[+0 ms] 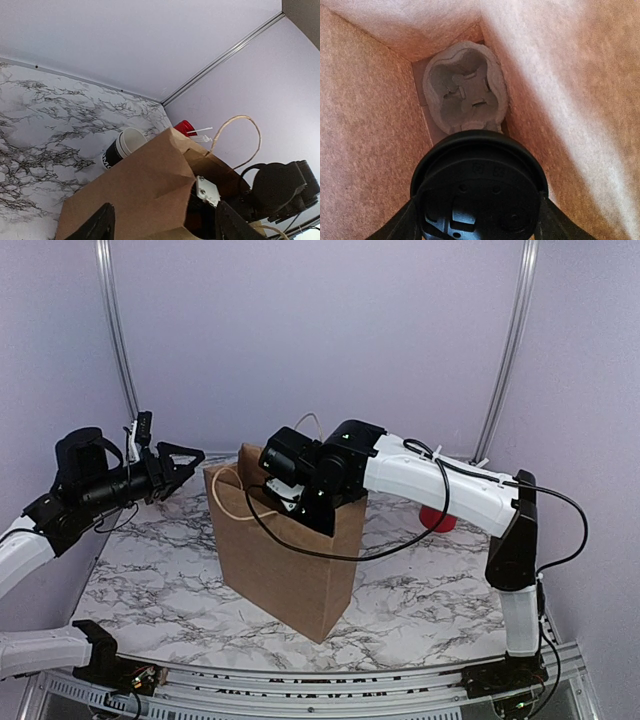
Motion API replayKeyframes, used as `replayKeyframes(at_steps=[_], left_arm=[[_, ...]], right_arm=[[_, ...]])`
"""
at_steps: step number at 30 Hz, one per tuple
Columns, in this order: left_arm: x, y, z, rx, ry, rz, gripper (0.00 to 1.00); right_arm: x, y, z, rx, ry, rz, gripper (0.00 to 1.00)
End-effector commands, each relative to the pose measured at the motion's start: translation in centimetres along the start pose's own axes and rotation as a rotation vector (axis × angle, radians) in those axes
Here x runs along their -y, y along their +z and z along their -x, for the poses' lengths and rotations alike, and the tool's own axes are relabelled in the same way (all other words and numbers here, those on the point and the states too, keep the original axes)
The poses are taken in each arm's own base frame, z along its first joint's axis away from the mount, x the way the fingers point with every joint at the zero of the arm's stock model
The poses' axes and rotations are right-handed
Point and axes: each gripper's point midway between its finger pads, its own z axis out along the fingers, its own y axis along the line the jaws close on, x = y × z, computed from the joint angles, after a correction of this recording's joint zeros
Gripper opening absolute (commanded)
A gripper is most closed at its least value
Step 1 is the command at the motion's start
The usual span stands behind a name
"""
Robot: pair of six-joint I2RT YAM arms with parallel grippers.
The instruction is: Pack the takeout coffee
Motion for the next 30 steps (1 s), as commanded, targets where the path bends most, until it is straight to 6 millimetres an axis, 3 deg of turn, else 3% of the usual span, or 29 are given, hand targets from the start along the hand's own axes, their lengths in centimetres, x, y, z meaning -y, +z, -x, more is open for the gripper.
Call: replayKeyframes(at_steps=[1,10,20,23,30], left_arm=[[4.6,-2.2,0.0,-0.045,0.009,-0.163,0.72],[9.7,-5.0,-1.9,-0.143,0.089,-0.393,0.73],[11.5,-3.4,-6.3,-0.316,0.196,-0.357,0.61],[11.5,-2.7,-7.2,-0.343,0.228,-0.319,0.47],[12.1,-3.0,-7.1,-0.328,0.281,-0.324,0.00]], right_arm=[[-0.3,0.0,0.2,0.007,0.012,0.015,0.50],[-0.3,0.1,0.3,0.008,0.014,0.014,0.50],[-0.2,0.0,0.2,0.007,0.019,0.011,0.50],[-0.2,-0.1,0.2,0.007,0.019,0.009,0.50],[0.2,0.0,0.1,0.001,0.022,-0.001,0.50]])
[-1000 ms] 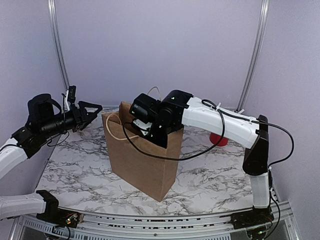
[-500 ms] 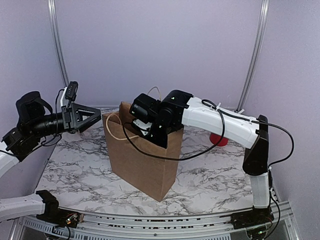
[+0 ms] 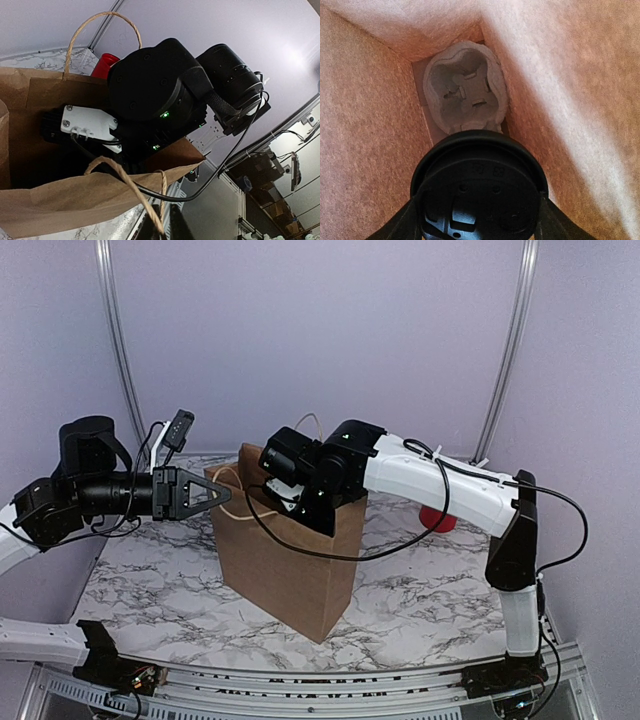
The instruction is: Pack the takeout coffee
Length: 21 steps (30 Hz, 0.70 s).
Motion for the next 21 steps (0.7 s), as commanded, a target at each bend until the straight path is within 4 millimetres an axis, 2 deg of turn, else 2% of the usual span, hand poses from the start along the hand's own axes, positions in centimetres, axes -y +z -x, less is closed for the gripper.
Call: replayKeyframes(at_steps=[1,10,15,21], left_arm=[[0.8,-0.9,0.6,0.016,0.075,0.011,0.00],[1.8,-1.7,-1.6,-0.068,0.135,-0.046,0.00],[2.0,-1.8,-1.5,-0.071,0.155,-0.050,0.00],[1.3,-1.1,-0.6,-0.055,0.155,-0.007,0.00]], right_arm=[[0.3,0.0,0.1,0.001,0.023,-0.004,0.50],[2.2,-0.3,-0.2,0.004,0.059,-0.006,0.50],[2.0,0.2,-0.9,-0.020,0.038,-0.005,0.50],[1.4,0.7,-2.5,-0.081,-0.012,-0.052,0.50]])
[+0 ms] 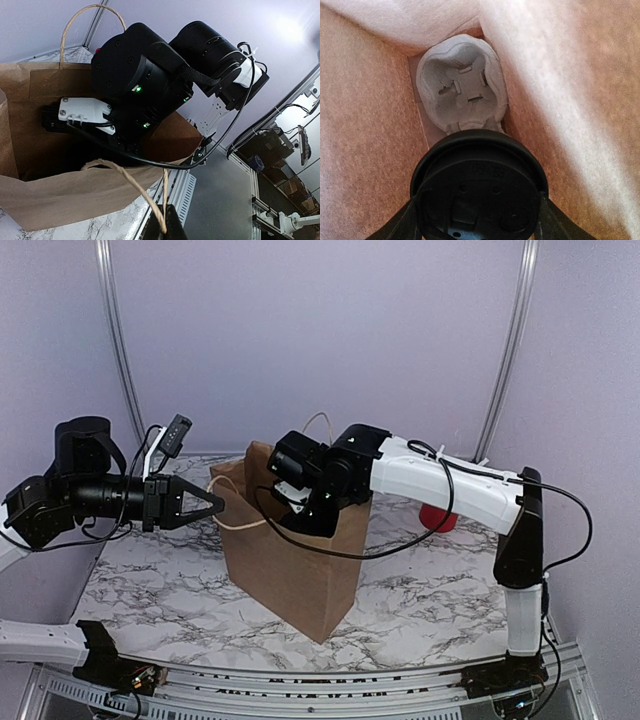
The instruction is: Pack the takeout coffee
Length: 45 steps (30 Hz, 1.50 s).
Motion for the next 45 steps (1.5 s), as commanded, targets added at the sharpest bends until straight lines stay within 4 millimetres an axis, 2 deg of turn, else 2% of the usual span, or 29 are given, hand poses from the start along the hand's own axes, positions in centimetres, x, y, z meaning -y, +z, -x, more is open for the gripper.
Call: replayKeyframes(at_steps=[1,5,10,26,37,45], left_arm=[[0.4,-0.2,1.3,0.022,0.037,0.014,0.00],[0.0,-0.2,2.2,0.049,0.045,0.047,0.00],[-0.4,0.1,2.6,0.058,0.037,0.065,0.00],[-1.4,0.1,3.6,0.108,0.037,0.120,0.00],[-1.6,0.2,3.6,0.111,0.033,0.125,0.00],[-1.9,0.4,3.5,0.107,0.029,0.132,0.00]], right_arm=[[0.0,0.1,-1.9,-0.071,-0.034,-0.049,0.50],[0.2,-0.1,-2.8,-0.095,-0.040,-0.062,0.50],[0.1,1.2,-4.2,-0.145,-0.048,-0.060,0.50],[-0.5,4.2,-5.4,-0.168,-0.029,-0.011,0.50],[0.1,5.7,-6.5,-0.187,-0.005,0.013,0.50],[0.9,6.0,-6.9,-0.210,-0.015,-0.019,0.50]])
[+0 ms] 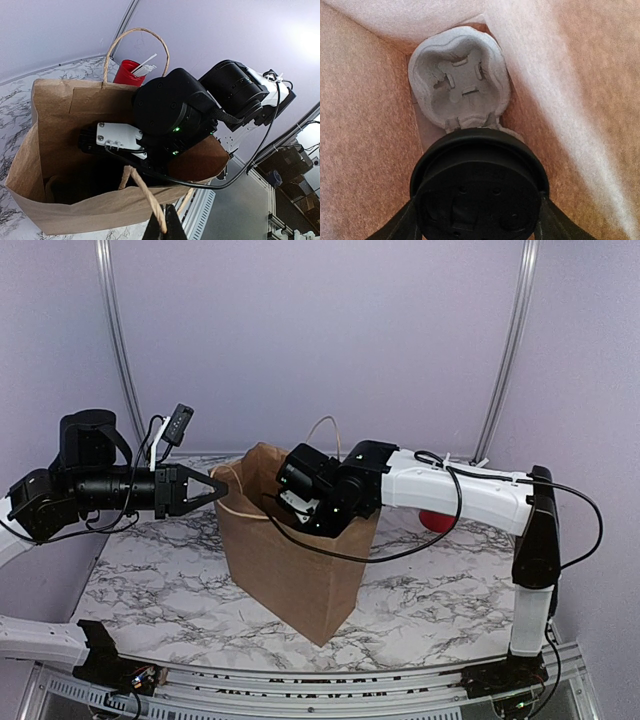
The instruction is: Pack the takeout coffee
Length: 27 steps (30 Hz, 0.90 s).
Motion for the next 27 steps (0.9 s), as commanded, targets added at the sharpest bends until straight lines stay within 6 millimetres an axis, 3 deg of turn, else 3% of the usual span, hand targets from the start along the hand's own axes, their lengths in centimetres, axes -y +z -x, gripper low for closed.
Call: replayKeyframes(at_steps=[1,9,11,16,18,27], left_arm=[[0.3,0.0,1.3,0.045,0.016,0.000,0.00],[-0.2,0.3,1.0,0.034,0.026,0.016,0.00],[-0.2,0.4,1.0,0.035,0.022,0.017,0.00],[-0.6,0.1,0.8,0.042,0.024,0.033,0.00],[-0.7,0.1,0.7,0.040,0.022,0.038,0.00],[-2.0,0.6,0.0,0.025,0.008,0.091,0.00]], right_arm=[[1.0,4.4,-5.6,-0.240,-0.004,-0.041,0.50],[0.8,4.5,-5.2,-0.220,0.009,-0.026,0.50],[0.9,5.1,-6.0,-0.242,0.019,-0.013,0.50],[0.1,4.2,-4.5,-0.199,0.035,0.055,0.49],[0.1,2.8,-2.9,-0.159,0.037,0.058,0.49],[0.6,-1.8,0.7,-0.075,0.013,-0.019,0.49]])
